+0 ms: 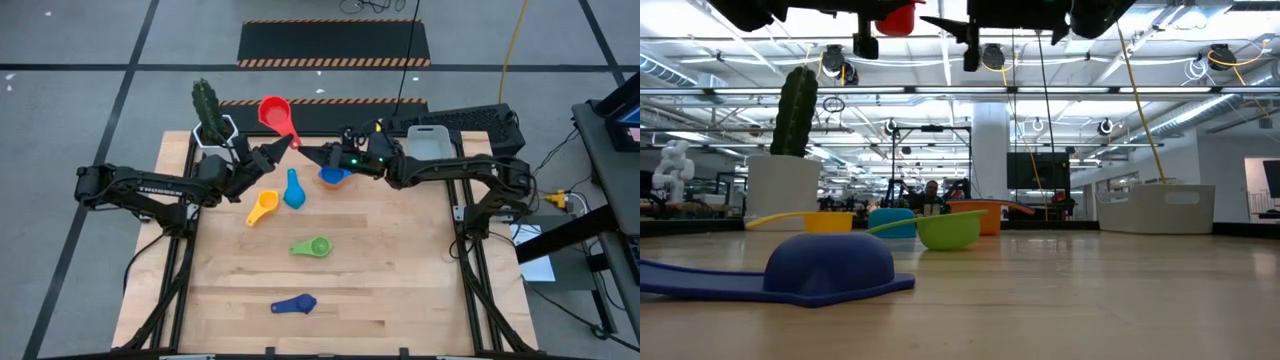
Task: Nest measuring cups in basket
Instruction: Stack the red measuring cup on top of the blue measuring cup
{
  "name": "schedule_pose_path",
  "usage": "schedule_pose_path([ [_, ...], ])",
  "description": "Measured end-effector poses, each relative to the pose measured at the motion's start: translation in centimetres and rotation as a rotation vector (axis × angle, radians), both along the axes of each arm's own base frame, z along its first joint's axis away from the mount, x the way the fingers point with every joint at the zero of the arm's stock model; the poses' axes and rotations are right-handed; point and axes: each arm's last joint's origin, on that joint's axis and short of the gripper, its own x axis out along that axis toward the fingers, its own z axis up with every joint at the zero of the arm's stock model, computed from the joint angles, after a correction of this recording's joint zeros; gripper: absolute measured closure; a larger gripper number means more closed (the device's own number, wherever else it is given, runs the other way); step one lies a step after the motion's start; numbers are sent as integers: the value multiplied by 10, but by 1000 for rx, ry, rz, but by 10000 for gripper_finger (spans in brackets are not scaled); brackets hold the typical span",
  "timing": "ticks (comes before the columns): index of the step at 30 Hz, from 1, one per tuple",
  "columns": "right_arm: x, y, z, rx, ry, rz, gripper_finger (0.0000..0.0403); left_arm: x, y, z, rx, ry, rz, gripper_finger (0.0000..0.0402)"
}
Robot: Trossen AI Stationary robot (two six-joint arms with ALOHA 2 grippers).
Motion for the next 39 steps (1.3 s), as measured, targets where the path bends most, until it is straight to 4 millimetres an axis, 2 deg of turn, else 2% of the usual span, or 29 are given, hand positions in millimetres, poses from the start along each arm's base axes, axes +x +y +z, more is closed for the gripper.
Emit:
schedule_pose_path([
  [5, 10, 0, 4, -29, -46, 36, 259, 0, 2, 0, -1, -4, 8, 388],
  [9, 10, -1, 5, -41, -60, 30, 259, -1, 2, 1, 4, -9, 8, 395],
  [13, 10, -3, 6, -42, -64, 22, 269, -1, 2, 1, 6, -6, 10, 386],
  [19, 10, -4, 6, -58, -61, -7, 335, 0, 2, 0, 8, 2, 9, 395],
  [23, 10, -4, 4, -55, -49, -8, 384, 0, 2, -1, 11, 16, 12, 379],
  [25, 10, -4, 4, -56, -52, -8, 397, 0, 2, -1, 14, 17, 12, 375],
  [34, 8, -10, 5, -62, -52, -34, 400, 1, 1, -1, 61, 49, -36, 370],
  [39, 6, -18, 5, -48, -47, 13, 402, -2, -1, -1, 61, 93, -69, 327],
])
